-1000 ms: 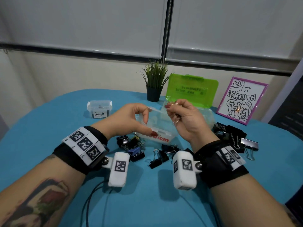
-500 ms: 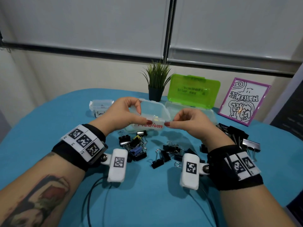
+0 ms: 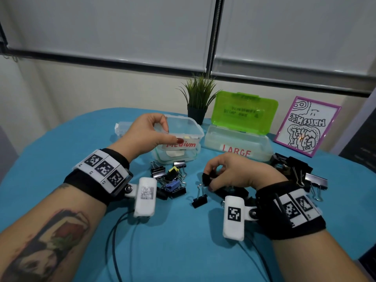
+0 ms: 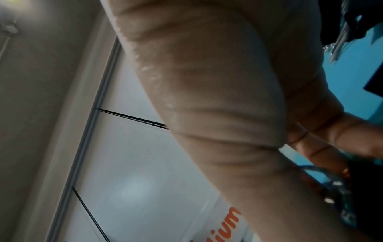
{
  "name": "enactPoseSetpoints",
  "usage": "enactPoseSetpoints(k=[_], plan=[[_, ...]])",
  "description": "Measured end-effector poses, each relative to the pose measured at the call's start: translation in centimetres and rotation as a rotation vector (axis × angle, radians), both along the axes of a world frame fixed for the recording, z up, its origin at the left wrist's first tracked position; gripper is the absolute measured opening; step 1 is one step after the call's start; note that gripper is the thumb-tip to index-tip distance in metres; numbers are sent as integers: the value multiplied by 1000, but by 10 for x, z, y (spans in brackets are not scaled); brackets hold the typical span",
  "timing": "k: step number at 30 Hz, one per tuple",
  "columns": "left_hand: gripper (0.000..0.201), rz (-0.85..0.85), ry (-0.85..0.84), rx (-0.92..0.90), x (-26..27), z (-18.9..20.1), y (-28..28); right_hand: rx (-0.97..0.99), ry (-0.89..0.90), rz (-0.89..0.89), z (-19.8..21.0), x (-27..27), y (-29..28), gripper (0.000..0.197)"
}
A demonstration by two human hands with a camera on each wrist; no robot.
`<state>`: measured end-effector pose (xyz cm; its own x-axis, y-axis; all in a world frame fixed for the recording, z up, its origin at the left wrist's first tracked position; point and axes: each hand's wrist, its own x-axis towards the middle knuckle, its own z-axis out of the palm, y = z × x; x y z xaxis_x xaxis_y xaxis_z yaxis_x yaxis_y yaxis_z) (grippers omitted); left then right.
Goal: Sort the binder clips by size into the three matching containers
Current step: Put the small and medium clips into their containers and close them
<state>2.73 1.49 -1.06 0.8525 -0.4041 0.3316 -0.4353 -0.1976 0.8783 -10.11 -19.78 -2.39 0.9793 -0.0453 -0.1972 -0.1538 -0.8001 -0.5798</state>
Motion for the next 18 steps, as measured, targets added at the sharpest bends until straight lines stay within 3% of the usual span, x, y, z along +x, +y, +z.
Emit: enactPoseSetpoints(k=[4, 7, 14, 18], plan=[[36, -19, 16, -6, 1, -2, 0, 9, -36, -37, -3, 4, 5, 13], [34, -22, 27, 10, 2, -3, -1, 137, -64, -69, -5, 6, 5, 9], [36, 1, 7, 41, 4, -4, 2, 711, -112, -247, -6, 14, 2, 20], [36, -23, 12, 54, 0, -2, 3, 1021, -264, -359, 4, 13, -3, 18]])
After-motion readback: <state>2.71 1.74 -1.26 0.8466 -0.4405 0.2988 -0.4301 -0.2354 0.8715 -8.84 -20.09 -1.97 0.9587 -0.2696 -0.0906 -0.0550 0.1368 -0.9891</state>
